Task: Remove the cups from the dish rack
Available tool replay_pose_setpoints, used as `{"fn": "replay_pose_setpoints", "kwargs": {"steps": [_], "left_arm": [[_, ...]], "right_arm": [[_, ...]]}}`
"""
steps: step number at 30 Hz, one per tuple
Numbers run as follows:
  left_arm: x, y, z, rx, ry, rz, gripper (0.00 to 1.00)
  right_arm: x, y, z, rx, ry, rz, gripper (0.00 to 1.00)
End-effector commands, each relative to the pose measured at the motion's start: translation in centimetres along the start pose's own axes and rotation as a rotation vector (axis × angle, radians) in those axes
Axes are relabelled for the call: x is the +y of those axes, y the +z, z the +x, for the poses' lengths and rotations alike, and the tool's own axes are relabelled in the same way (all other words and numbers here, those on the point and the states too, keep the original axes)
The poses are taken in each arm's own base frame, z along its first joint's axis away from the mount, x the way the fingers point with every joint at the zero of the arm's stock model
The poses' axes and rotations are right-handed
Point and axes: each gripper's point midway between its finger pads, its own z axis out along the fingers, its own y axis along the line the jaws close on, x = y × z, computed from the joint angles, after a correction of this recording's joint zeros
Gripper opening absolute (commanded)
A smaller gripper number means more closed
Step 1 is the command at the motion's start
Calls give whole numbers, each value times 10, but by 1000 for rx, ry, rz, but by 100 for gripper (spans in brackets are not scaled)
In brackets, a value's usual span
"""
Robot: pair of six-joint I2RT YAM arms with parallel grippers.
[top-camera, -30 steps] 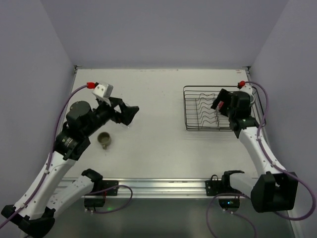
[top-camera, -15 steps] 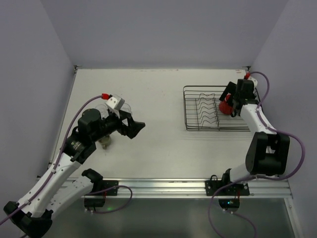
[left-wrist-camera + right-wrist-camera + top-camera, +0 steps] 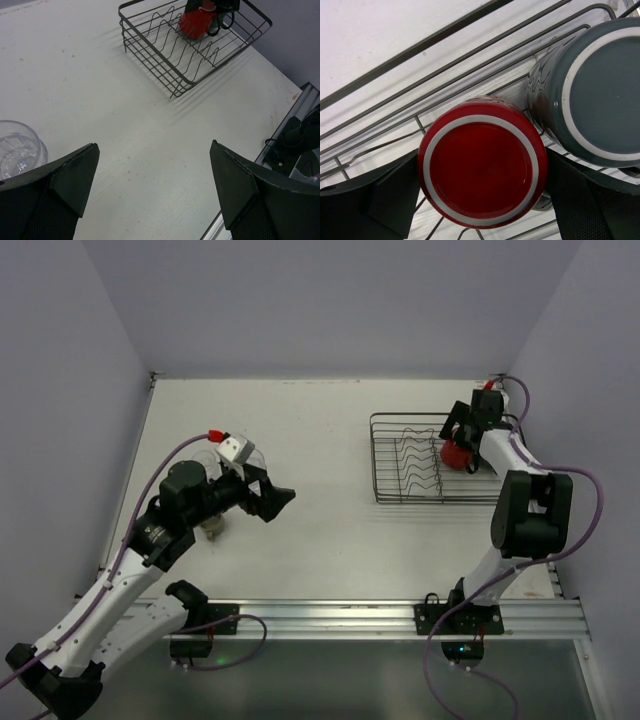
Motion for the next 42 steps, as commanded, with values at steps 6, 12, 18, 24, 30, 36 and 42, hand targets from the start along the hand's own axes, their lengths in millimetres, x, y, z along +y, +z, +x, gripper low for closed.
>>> {"fn": "replay_pose_setpoints", "kwargs": {"steps": [6,12,18,24,30,36,42], "left_arm": [[1,3,-3,-10,25,2,99],[-3,7,-6,-8,8,22,98],[-28,10,-22,-43,-61,142,95],[-62,22,-39,-100,-176,340,92],[-91,49,-32,-81,-284,452,92],[-93,75,-19,-58,-357,449,88],[-96,88,-14,-57,-368,448,84]], "right_arm": [[7,-25,-25,-82,-26,-21,67],[21,-74,-50,-236,-17,-80,54],[38,-144,-73,-386,54,-249,49],[103,-232,-36,-374,129,-811,48],[162,-324,37,-158,169,-1361,48],[174,-360,78,-27,166,-1602,48],[182,-360,108,84,173,-1681,48]]}}
